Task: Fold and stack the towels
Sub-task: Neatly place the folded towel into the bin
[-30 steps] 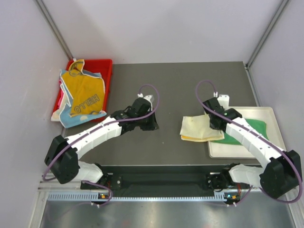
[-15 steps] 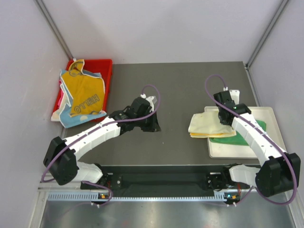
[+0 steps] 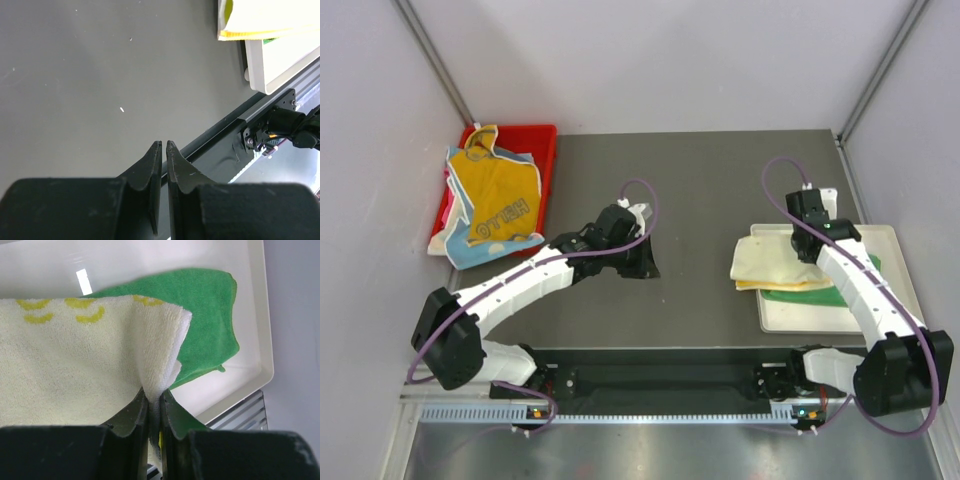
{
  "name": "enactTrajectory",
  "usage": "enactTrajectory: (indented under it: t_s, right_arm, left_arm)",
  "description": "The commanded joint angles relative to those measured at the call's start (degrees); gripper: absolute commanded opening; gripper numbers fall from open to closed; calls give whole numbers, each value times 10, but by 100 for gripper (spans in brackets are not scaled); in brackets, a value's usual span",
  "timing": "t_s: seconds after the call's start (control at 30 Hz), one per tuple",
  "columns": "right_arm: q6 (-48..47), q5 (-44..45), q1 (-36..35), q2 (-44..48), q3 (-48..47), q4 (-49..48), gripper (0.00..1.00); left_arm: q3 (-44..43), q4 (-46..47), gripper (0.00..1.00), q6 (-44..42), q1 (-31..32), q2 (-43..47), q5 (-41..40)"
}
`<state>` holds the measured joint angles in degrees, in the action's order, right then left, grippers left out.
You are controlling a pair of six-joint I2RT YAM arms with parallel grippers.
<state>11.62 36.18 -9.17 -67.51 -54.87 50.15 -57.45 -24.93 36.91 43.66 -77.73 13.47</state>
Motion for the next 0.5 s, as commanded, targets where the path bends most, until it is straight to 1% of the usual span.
enactTrajectory:
  t_s: [0.0,0.23,0.47]
  right_arm:
    - [-15,39,21,6,-31,2,0]
    - [-19,78,47,-1,-33,1,0]
    - [-24,84,78,-3,-36,-6,0]
  left_arm:
    - [-8,-4,13,-14,1,7,7]
    - [-21,-15,13,-21,1,-2,12]
    - [-30,-25,13,-26,1,-13,10]
